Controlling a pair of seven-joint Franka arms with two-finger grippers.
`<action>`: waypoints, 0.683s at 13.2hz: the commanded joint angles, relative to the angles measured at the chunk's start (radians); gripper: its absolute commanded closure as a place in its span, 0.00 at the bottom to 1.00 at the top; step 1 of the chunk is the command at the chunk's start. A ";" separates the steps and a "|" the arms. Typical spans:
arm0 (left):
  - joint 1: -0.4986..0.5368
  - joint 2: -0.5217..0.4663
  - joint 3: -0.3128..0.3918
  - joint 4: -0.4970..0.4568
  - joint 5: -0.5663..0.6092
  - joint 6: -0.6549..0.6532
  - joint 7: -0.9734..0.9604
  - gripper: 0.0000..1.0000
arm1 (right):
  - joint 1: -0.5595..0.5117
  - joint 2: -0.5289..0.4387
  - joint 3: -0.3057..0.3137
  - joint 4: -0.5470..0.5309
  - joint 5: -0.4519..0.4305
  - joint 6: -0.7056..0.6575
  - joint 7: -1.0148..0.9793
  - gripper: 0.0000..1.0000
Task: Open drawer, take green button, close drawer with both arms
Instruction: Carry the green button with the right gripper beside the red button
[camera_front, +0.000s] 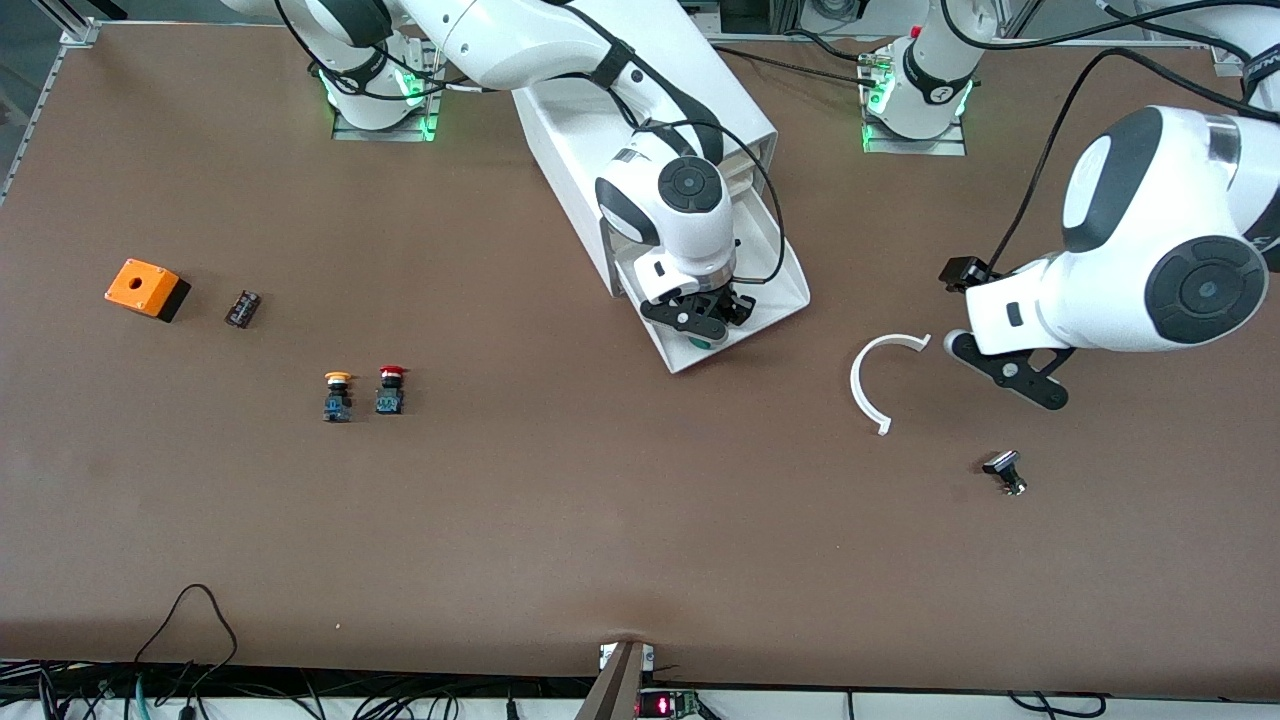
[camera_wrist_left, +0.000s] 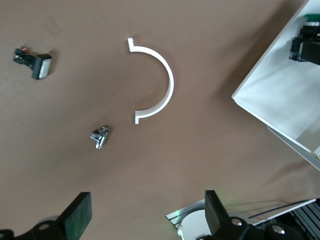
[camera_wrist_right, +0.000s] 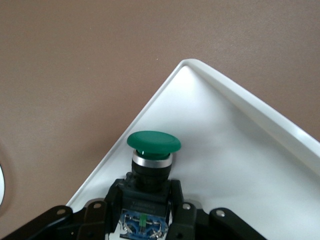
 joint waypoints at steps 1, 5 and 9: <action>0.011 0.010 0.013 0.106 0.026 -0.023 -0.024 0.01 | 0.010 0.010 -0.013 0.036 -0.014 -0.025 0.014 1.00; 0.045 -0.040 0.028 0.070 0.012 0.038 -0.181 0.01 | -0.049 -0.019 -0.010 0.149 -0.010 -0.204 0.008 1.00; 0.063 -0.304 0.031 -0.288 0.004 0.315 -0.243 0.01 | -0.158 -0.114 0.000 0.162 0.019 -0.356 -0.181 1.00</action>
